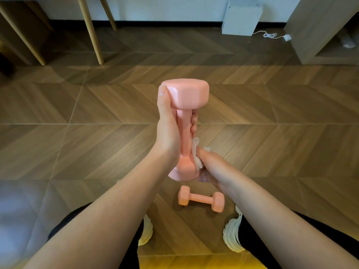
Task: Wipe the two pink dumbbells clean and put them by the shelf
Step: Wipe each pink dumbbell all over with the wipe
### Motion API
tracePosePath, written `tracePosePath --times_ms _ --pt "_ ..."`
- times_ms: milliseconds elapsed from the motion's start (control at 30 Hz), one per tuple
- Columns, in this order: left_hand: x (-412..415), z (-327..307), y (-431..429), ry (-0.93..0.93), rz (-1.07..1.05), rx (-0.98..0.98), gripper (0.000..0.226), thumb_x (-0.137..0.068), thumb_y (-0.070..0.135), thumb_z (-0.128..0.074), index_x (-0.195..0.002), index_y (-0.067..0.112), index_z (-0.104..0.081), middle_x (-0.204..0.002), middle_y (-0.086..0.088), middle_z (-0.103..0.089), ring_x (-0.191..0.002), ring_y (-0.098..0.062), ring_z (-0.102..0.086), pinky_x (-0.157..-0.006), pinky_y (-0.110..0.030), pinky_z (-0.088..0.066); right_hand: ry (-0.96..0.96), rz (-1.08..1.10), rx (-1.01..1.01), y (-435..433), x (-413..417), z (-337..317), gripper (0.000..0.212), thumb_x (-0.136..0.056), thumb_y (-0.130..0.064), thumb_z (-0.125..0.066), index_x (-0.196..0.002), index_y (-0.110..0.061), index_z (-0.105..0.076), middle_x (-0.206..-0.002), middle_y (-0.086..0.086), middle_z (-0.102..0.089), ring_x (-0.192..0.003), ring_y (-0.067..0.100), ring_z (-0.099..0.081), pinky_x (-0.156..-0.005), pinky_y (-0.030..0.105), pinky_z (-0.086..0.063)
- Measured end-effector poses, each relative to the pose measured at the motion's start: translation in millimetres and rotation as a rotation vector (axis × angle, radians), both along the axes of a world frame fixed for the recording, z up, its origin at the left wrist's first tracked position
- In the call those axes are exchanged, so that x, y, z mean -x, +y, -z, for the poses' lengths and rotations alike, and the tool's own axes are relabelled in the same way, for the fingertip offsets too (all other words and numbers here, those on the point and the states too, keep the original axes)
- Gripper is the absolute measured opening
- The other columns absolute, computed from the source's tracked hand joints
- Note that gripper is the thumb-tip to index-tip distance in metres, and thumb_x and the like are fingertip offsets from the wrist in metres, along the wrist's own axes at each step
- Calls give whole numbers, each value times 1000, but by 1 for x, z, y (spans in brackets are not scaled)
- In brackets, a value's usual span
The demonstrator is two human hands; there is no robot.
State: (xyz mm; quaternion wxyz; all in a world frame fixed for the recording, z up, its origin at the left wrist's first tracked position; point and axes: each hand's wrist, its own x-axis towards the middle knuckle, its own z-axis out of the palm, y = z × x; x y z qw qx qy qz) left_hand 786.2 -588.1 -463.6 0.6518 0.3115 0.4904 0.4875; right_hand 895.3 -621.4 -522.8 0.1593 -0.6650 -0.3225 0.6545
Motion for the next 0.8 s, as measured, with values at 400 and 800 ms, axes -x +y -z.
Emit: tracePosePath --times_ms 400,800 --pt "1 -6 -2 -110 95 0 83 -94 73 -10 -70 6 -53 -59 -6 -45 -51 -17 -37 -52 -30 -33 97 -59 45 0 -10 -14 29 -97 -46 -49 -90 -21 -62 -89 4 -67 -87 20 -62 -96 44 -54" --pt "4 -4 -2 -161 111 -15 87 -93 73 -6 -68 5 -55 -57 -7 -46 -52 -19 -37 -54 -32 -32 256 -97 120 -5 -10 -15 45 -97 -52 -47 -123 -18 -61 -112 13 -73 -103 34 -70 -83 51 -59"
